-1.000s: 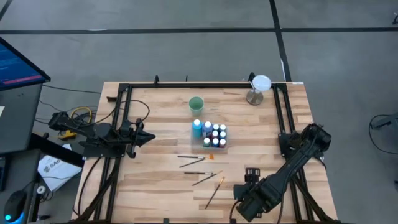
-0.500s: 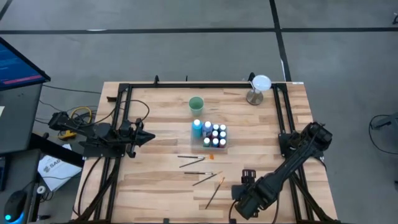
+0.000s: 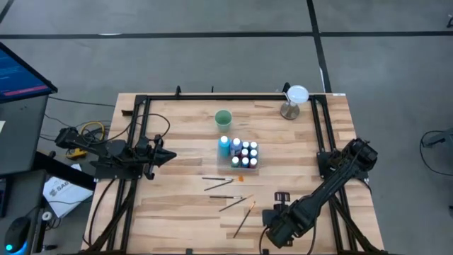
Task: Pick & Place Paint Supplies
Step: Put the light green paint bottle into the transparent bin
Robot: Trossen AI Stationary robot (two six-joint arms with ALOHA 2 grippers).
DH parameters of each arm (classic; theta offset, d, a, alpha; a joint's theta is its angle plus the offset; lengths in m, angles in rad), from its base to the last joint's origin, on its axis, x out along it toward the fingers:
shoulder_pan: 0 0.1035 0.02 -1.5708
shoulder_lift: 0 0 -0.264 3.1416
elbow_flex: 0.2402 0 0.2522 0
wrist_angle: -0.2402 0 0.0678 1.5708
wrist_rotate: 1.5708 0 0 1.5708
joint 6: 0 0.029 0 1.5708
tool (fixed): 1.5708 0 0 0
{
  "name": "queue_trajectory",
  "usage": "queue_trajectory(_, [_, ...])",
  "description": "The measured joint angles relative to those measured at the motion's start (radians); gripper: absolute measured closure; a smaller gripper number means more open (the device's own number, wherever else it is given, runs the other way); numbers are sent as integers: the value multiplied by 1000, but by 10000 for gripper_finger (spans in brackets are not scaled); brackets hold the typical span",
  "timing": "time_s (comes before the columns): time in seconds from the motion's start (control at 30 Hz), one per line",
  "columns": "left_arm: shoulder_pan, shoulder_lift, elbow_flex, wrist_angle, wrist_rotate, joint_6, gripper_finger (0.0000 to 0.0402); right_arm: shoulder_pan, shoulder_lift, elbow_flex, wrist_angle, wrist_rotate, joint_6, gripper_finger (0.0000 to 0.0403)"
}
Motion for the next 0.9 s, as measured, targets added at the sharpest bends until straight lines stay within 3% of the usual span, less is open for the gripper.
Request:
queue_trajectory(0.1, [0, 0, 0, 0, 0, 0, 394, 0, 0, 0, 1, -3, -4, 291])
queue_trajectory(0.3, [0, 0, 0, 3, 0, 0, 394, -22, 1, 6, -2, -6, -5, 293])
queue_trajectory(0.47, [0, 0, 0, 5, 3, 0, 394, -87, -7, 104, -44, -5, -27, 293])
queue_trajectory(0.7, [0, 0, 0, 5, 4, 0, 394, -247, -2, 395, -215, 11, -59, 293])
queue_trajectory(0.9, [0, 0, 0, 5, 3, 0, 394, -455, -2, 487, -158, 35, -28, 293])
